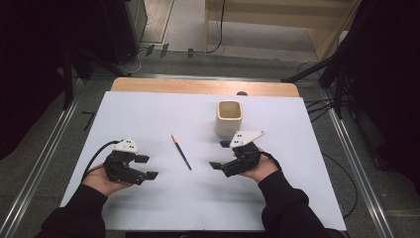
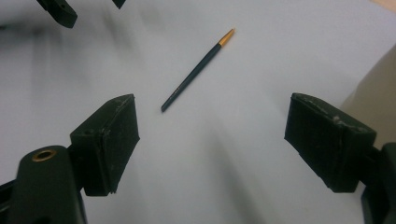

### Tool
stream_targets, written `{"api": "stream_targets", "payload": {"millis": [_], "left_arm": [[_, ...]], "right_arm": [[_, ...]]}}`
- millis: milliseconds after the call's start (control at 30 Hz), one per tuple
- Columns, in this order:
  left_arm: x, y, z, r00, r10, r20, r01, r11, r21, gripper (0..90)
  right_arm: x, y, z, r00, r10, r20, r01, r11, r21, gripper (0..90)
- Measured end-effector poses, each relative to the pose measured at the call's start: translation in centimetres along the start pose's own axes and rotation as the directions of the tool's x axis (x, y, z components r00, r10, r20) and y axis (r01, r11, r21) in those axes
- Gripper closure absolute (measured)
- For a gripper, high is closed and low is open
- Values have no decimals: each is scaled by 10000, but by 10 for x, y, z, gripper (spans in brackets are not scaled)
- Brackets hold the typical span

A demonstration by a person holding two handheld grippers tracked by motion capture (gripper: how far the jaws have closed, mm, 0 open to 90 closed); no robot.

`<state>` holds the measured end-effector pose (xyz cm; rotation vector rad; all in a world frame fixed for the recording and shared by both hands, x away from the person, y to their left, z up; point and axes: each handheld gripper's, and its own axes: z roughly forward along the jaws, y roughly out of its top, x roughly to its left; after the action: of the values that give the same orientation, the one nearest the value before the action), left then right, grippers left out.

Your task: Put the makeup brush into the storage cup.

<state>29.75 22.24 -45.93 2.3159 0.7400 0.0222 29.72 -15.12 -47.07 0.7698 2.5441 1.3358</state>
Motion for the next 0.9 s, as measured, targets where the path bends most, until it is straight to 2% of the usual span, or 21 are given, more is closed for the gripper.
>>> {"api": "stream_targets", "payload": {"millis": [400,633,800,900], "left_arm": [[0,0,-1,10000,-9,-11,9,10000,-10,279],[0,0,-1,10000,-17,-2,17,10000,-55,278],[0,0,-2,10000,-12,-2,12,10000,-58,277],[0,0,-2,10000,-8,-19,8,10000,-55,277]], "right_arm": [[6,19,22,9992,-329,-228,326,9994,-140,188],[8,27,33,9994,-291,-175,287,9993,-241,186],[9,33,41,9997,-14,-229,6,9993,-365,149],[10,35,43,9998,-89,-195,80,9990,-441,139]]}}
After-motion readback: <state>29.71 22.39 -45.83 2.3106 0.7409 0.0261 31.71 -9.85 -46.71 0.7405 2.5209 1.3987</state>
